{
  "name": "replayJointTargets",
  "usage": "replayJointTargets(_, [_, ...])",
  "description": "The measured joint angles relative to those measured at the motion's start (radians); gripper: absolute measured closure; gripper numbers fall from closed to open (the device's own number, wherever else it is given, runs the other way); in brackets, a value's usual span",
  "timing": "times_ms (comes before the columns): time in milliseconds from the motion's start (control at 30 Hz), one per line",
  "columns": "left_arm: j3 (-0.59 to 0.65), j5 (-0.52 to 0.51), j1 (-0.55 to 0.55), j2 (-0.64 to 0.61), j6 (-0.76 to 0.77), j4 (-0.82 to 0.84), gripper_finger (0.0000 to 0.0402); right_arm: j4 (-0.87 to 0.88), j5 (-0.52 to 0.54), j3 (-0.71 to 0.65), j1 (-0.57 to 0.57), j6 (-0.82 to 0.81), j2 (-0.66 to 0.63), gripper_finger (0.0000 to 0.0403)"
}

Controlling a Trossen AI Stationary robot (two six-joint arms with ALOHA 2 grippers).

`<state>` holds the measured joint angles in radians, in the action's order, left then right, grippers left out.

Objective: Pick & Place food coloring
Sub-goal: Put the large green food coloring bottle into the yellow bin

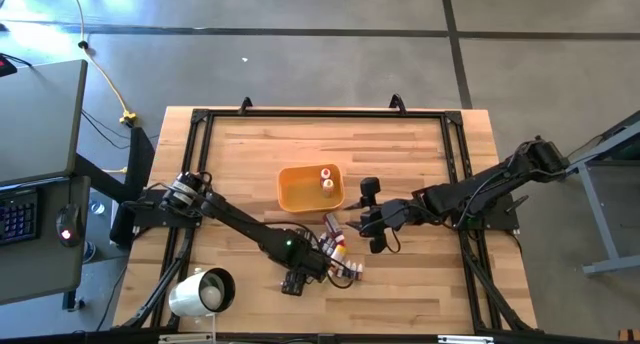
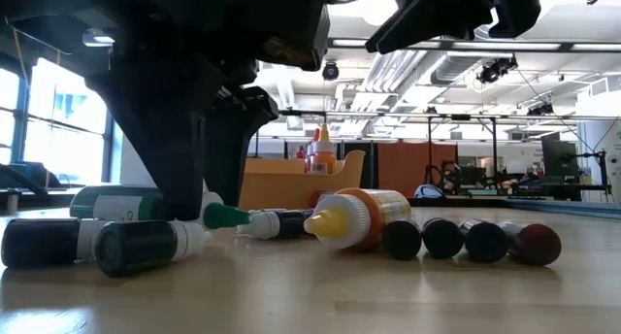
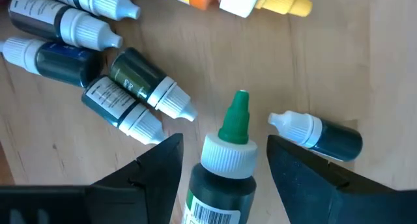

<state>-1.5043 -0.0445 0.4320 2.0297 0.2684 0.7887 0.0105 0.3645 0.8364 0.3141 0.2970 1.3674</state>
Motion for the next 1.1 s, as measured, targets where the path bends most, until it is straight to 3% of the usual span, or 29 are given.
replayJointTargets(567, [0.000,0.012,0.000,0.004,0.010,-0.067,0.0181,0.000,0.000,0.000,0.000,0.000,0.000,0.0233])
replayJointTargets(1100, [0.000,-0.010,0.000,0.005,0.005,0.007,0.0181,0.000,-0.001,0.000,0.000,-0.001,0.000,0.0233])
